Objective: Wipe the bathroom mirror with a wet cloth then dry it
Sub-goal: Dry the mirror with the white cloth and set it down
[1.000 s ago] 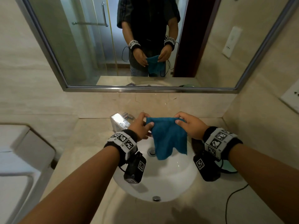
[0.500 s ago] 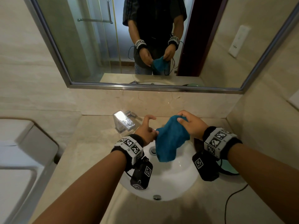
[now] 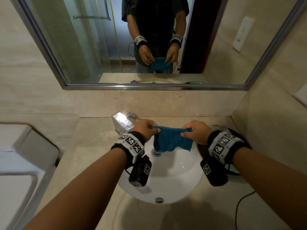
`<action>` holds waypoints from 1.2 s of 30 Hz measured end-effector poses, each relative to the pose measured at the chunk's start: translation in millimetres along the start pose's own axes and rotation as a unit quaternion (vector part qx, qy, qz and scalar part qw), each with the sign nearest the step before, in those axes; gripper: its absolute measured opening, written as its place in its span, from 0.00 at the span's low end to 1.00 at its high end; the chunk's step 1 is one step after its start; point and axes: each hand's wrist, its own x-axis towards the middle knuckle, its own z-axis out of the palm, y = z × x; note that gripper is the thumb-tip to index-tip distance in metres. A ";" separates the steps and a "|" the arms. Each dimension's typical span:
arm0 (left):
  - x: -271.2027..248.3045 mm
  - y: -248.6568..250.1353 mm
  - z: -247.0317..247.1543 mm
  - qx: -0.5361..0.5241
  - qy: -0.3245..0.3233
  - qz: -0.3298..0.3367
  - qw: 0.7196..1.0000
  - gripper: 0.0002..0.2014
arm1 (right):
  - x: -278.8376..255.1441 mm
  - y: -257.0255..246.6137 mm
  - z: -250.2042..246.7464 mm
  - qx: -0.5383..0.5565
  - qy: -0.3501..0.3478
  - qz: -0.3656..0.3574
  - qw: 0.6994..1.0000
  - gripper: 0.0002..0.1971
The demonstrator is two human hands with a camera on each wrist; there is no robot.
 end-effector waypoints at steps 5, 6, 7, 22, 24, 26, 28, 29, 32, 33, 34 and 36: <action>16.9 13.0 35.2 0.026 -0.053 -0.017 0.998 0.09 | -1.0 38.7 -4.8 0.090 0.022 0.037 0.995 0.15; 21.2 16.0 44.3 0.019 -0.058 -0.021 0.998 0.09 | -1.1 48.3 -5.6 0.099 0.032 0.043 0.994 0.15; 25.2 19.0 54.2 0.004 -0.061 -0.024 0.998 0.09 | -0.8 58.4 -5.6 0.100 0.035 0.049 0.993 0.14; 83.3 19.9 183.9 -0.142 -0.098 -0.096 0.980 0.21 | 10.6 184.4 16.1 0.264 -0.007 0.158 0.951 0.23; 91.0 10.5 199.1 -0.129 -0.100 -0.096 0.982 0.24 | 16.4 192.4 26.7 0.250 -0.012 0.155 0.956 0.21; 97.6 1.4 212.4 -0.113 -0.101 -0.105 0.983 0.27 | 20.9 200.3 36.4 0.220 -0.015 0.152 0.963 0.18; 101.0 -5.7 222.0 -0.092 -0.104 -0.124 0.982 0.29 | 24.7 208.1 43.9 0.192 -0.031 0.145 0.970 0.16; 101.4 -8.4 225.8 -0.085 -0.109 -0.131 0.982 0.30 | 25.3 211.0 46.7 0.177 -0.039 0.136 0.974 0.15; 101.8 -13.3 234.0 -0.090 -0.112 -0.141 0.979 0.31 | 24.9 222.1 52.9 0.105 -0.072 0.129 0.983 0.17; 102.5 -13.8 235.9 -0.094 -0.112 -0.144 0.979 0.31 | 24.5 224.9 52.9 0.080 -0.083 0.134 0.984 0.19; 103.5 -13.5 237.6 -0.095 -0.113 -0.146 0.978 0.31 | 24.7 227.5 52.7 0.057 -0.092 0.140 0.984 0.22; 106.7 -12.8 241.2 -0.090 -0.119 -0.148 0.978 0.31 | 25.5 230.7 50.3 0.026 -0.111 0.144 0.983 0.24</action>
